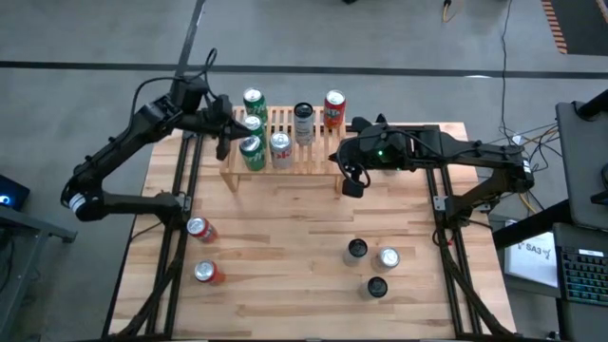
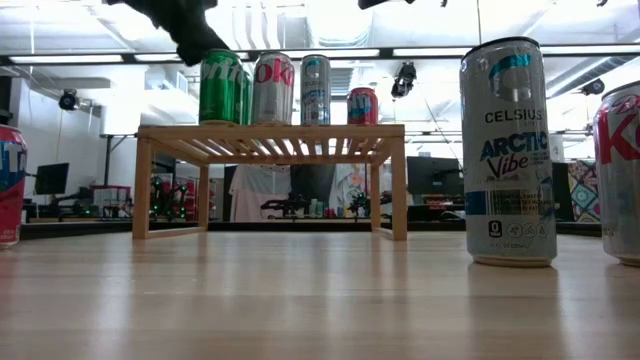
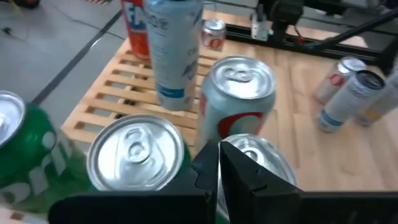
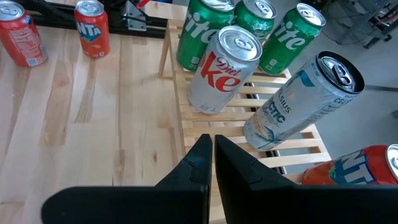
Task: Place canned beverage on shelf
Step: Adjust the green soda cans
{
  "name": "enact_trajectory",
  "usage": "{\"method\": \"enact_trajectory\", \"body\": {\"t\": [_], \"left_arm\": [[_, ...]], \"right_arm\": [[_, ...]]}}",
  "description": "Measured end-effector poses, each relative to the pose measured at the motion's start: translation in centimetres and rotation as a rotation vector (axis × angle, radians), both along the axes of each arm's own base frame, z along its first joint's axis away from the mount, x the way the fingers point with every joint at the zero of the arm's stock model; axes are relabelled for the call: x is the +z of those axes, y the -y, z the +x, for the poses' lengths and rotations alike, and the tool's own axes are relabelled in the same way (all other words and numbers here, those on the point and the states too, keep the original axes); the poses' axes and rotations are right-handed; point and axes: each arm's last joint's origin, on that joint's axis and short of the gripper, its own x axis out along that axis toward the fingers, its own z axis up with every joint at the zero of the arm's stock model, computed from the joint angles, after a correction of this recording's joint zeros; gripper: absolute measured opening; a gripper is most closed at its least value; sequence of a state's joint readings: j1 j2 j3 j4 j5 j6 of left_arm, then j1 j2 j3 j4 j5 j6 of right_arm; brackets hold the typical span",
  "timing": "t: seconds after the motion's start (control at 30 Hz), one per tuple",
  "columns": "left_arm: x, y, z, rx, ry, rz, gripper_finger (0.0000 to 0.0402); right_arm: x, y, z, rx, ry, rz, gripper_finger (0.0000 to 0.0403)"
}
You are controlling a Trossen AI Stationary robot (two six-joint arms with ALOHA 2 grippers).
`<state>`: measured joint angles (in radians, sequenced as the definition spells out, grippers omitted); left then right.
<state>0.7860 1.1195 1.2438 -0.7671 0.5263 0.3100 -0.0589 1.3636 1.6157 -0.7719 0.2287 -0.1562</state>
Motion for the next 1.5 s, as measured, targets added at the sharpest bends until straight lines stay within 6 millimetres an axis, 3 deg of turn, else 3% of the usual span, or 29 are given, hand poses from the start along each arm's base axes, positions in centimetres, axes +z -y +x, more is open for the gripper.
{"method": "enact_trajectory", "body": {"t": [0.43, 0.9, 1.03, 1.2, 1.5], "left_arm": [[-0.3, -0.4, -0.2, 0.157, -0.05, 0.062, 0.0], [-0.1, -0.7, 0.0, 0.194, -0.013, 0.042, 0.0], [1.7, 0.8, -1.1, 0.191, 0.051, 0.074, 0.0], [2.5, 3.6, -1.6, 0.12, 0.116, 0.072, 0.0], [1.0, 8.4, -1.6, -0.068, 0.133, 0.04, 0.0]], "right_arm": [[0.0, 0.0, 0.0, 0.0, 0.001, 0.0, 0.0009], [0.0, 0.0, 0.0, -0.001, 0.001, 0.002, 0.0009], [0.0, 0.0, 0.0, 0.0, 0.001, 0.001, 0.0009], [0.0, -0.2, 0.0, 0.008, 0.001, 0.001, 0.0009], [0.0, -1.9, 0.1, 0.061, 0.003, 0.011, 0.0009]]}}
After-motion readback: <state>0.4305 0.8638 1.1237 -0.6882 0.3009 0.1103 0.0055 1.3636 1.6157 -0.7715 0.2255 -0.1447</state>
